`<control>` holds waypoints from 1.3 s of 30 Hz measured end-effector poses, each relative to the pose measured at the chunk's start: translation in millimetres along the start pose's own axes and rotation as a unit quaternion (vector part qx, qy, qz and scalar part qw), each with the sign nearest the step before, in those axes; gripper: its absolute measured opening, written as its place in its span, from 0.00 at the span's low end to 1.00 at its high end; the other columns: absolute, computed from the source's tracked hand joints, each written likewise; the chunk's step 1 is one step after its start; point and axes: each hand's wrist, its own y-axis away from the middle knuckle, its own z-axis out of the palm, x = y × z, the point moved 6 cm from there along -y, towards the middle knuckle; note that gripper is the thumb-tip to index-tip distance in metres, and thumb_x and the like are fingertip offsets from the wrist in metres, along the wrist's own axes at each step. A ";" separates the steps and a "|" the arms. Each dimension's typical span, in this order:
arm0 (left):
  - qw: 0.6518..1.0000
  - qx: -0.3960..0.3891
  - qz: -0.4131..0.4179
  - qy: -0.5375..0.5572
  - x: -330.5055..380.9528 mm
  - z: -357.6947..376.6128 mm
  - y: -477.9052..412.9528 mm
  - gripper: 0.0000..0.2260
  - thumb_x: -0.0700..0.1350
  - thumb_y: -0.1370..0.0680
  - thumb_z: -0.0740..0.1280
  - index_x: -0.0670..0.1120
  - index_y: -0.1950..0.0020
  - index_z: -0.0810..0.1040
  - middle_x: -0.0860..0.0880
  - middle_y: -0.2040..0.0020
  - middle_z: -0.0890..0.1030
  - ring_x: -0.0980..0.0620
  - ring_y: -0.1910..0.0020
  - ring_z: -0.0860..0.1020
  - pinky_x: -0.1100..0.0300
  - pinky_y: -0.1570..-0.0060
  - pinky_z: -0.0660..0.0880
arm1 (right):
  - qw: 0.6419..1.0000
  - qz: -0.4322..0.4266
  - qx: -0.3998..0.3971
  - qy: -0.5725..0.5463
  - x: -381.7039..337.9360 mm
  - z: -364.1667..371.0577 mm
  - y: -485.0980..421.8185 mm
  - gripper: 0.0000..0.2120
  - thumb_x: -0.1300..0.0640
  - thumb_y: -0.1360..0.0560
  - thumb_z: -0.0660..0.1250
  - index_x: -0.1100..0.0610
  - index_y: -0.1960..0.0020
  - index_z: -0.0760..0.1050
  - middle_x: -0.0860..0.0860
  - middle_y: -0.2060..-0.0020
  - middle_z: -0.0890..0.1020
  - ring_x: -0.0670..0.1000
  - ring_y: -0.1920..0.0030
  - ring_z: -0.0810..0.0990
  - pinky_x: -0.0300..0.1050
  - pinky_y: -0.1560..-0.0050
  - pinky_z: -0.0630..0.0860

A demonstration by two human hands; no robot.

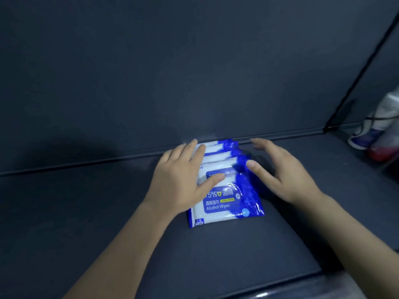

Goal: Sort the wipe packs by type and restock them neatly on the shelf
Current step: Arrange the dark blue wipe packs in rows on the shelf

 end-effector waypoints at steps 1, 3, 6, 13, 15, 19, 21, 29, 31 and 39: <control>1.000 -0.005 0.001 -0.012 6.6 -5.0 1.4 0.39 0.71 0.27 0.45 0.46 0.29 0.70 0.46 0.28 0.70 0.46 0.32 0.71 0.51 0.34 0.65 | 0.999 0.011 0.018 0.045 -4.4 -13.9 8.6 0.33 0.33 0.26 0.54 0.53 0.30 0.67 0.49 0.36 0.76 0.51 0.36 0.73 0.43 0.37 0.67; 1.000 0.004 0.025 -0.014 21.6 -16.9 7.5 0.39 0.71 0.28 0.43 0.47 0.28 0.68 0.48 0.27 0.69 0.48 0.30 0.69 0.52 0.33 0.64 | 0.991 0.044 0.064 0.113 -19.7 -45.1 35.9 0.29 0.37 0.23 0.58 0.55 0.31 0.68 0.51 0.36 0.76 0.54 0.36 0.73 0.42 0.38 0.65; 0.993 0.027 0.111 0.022 63.0 -38.4 26.6 0.34 0.67 0.25 0.50 0.43 0.38 0.78 0.45 0.38 0.79 0.45 0.40 0.78 0.51 0.42 0.73 | 0.967 0.102 0.154 0.175 -50.3 -88.2 104.5 0.23 0.44 0.23 0.63 0.57 0.33 0.71 0.54 0.39 0.77 0.56 0.39 0.75 0.47 0.40 0.68; 0.950 0.029 0.305 0.065 190.2 -57.6 113.6 0.29 0.63 0.27 0.57 0.41 0.43 0.80 0.42 0.43 0.81 0.43 0.46 0.79 0.50 0.48 0.76 | 0.908 0.247 0.211 0.264 -97.9 -145.8 292.8 0.20 0.47 0.25 0.64 0.58 0.38 0.74 0.53 0.45 0.79 0.56 0.46 0.78 0.46 0.45 0.73; 0.933 0.010 0.350 0.085 226.5 -51.4 141.2 0.29 0.62 0.28 0.57 0.41 0.44 0.80 0.42 0.43 0.81 0.43 0.46 0.80 0.50 0.49 0.76 | 0.885 0.301 0.217 0.283 -103.6 -157.9 343.8 0.17 0.50 0.25 0.67 0.57 0.40 0.75 0.52 0.46 0.79 0.55 0.47 0.78 0.43 0.47 0.72; 0.896 -0.021 0.431 0.104 288.4 -28.2 194.4 0.28 0.62 0.29 0.57 0.41 0.44 0.80 0.43 0.45 0.81 0.43 0.46 0.80 0.50 0.50 0.76 | 0.832 0.428 0.209 0.285 -105.9 -171.2 443.7 0.17 0.50 0.24 0.67 0.54 0.37 0.74 0.47 0.40 0.76 0.49 0.42 0.76 0.39 0.44 0.70; 0.880 -0.039 0.460 0.115 313.7 -10.5 221.5 0.28 0.62 0.29 0.57 0.42 0.44 0.80 0.43 0.44 0.81 0.44 0.46 0.80 0.51 0.49 0.76 | 0.802 0.492 0.203 0.271 -104.3 -172.8 493.4 0.16 0.49 0.23 0.65 0.52 0.37 0.73 0.45 0.39 0.74 0.47 0.41 0.74 0.41 0.43 0.72; 0.818 -0.121 0.551 0.109 431.2 64.2 310.6 0.25 0.61 0.32 0.71 0.45 0.43 0.79 0.45 0.44 0.81 0.45 0.45 0.79 0.50 0.47 0.76 | 0.714 0.646 0.130 0.235 -61.9 -173.4 639.0 0.19 0.48 0.22 0.64 0.50 0.34 0.70 0.45 0.35 0.71 0.48 0.40 0.73 0.44 0.40 0.71; 0.807 -0.160 0.560 0.100 463.6 82.2 329.2 0.24 0.61 0.29 0.68 0.47 0.39 0.76 0.47 0.40 0.78 0.46 0.41 0.75 0.51 0.43 0.72 | 0.708 0.661 0.115 0.219 -37.9 -173.7 668.6 0.19 0.47 0.23 0.63 0.50 0.34 0.70 0.46 0.36 0.72 0.48 0.42 0.74 0.45 0.42 0.73; 0.813 -0.247 0.527 0.005 614.8 232.5 373.9 0.25 0.58 0.22 0.60 0.48 0.28 0.63 0.48 0.29 0.67 0.48 0.31 0.65 0.54 0.34 0.62 | 0.733 0.668 -0.017 0.128 165.0 -162.3 782.1 0.26 0.47 0.23 0.64 0.54 0.29 0.64 0.54 0.34 0.71 0.55 0.38 0.72 0.50 0.40 0.74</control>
